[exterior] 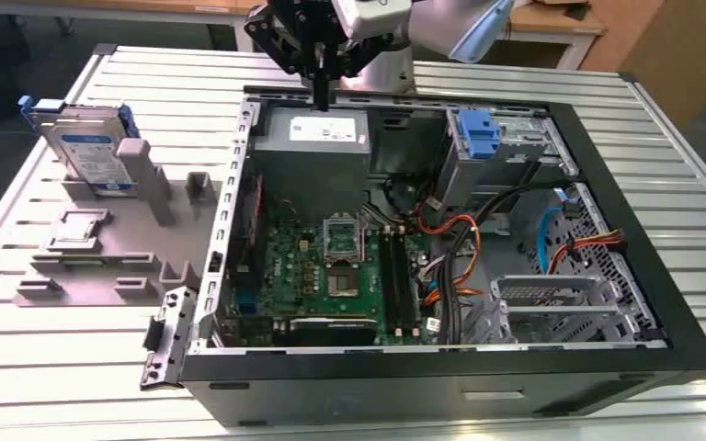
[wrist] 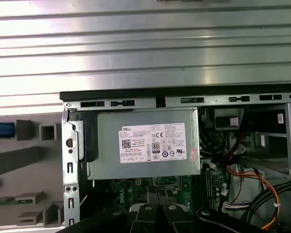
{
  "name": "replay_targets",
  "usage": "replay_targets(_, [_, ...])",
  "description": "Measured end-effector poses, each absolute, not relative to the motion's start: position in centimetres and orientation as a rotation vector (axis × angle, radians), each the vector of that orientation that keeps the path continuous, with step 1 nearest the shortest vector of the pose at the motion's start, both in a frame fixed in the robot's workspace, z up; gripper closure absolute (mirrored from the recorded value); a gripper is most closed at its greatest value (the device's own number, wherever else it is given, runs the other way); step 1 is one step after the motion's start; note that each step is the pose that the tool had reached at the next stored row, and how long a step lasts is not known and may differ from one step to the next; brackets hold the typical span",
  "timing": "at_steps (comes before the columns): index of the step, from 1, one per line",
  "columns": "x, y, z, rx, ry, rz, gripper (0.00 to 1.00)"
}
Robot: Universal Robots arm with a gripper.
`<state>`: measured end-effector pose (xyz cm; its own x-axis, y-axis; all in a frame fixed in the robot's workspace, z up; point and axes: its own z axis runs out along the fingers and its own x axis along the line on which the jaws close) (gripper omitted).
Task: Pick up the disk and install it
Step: 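Reach for the disk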
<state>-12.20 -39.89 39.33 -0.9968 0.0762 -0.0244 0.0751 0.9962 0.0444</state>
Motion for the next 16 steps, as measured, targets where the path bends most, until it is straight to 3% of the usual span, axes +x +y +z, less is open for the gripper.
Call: replay_targets(16, [-12.57,-39.89,39.32,0.118,3.112,0.068,0.90])
